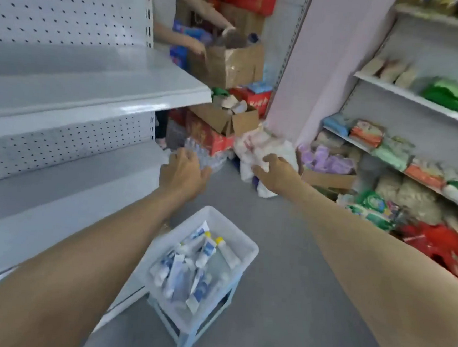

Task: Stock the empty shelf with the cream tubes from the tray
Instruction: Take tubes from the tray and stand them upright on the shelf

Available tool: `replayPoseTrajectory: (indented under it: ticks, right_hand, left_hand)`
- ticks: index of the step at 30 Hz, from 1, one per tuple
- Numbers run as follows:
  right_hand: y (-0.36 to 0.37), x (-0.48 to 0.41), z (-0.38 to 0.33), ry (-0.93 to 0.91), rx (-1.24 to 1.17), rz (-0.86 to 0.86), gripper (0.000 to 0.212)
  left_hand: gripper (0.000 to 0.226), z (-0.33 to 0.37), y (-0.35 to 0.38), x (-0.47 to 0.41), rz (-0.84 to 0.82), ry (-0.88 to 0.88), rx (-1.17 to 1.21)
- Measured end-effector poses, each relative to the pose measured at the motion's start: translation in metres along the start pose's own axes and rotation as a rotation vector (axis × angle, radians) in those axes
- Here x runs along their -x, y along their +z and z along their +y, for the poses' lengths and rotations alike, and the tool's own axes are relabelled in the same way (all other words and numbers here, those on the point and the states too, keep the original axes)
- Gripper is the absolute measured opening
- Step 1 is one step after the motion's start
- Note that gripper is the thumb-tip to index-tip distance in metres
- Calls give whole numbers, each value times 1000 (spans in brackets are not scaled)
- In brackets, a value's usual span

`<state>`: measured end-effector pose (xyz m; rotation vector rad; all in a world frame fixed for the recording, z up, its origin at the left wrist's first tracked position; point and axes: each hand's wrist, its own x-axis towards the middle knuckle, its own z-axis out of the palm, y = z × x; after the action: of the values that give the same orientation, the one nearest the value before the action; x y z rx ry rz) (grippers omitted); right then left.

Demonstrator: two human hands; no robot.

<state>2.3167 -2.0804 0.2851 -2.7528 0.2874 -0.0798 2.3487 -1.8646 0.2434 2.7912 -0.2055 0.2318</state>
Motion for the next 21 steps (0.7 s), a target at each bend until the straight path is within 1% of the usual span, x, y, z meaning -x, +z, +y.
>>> replayPoseTrajectory:
  ticks: [2, 4, 8, 10, 14, 19, 21]
  right_hand:
    - [38, -28, 28, 65, 10, -128, 56]
    - [78, -45, 53, 103, 2, -249, 57]
    - [157, -65, 95, 178, -23, -445, 54]
    - [193, -78, 114, 229, -40, -531, 55]
    - [260, -110, 151, 304, -69, -692, 56]
    - [347, -146, 195, 307, -100, -866, 52]
    - [376, -156, 205, 316, -156, -904, 57]
  left_hand:
    - [55, -8, 46, -13, -95, -27, -6]
    - [52, -16, 89, -15, -174, -67, -1]
    - [62, -33, 166, -14, -382, -168, -10]
    - [65, -43, 202, -17, -450, -221, 8]
    - [58, -51, 262, -24, -534, -326, 63]
    - [49, -53, 344, -43, -622, -452, 120]
    - [47, -51, 376, -55, -640, -519, 149]
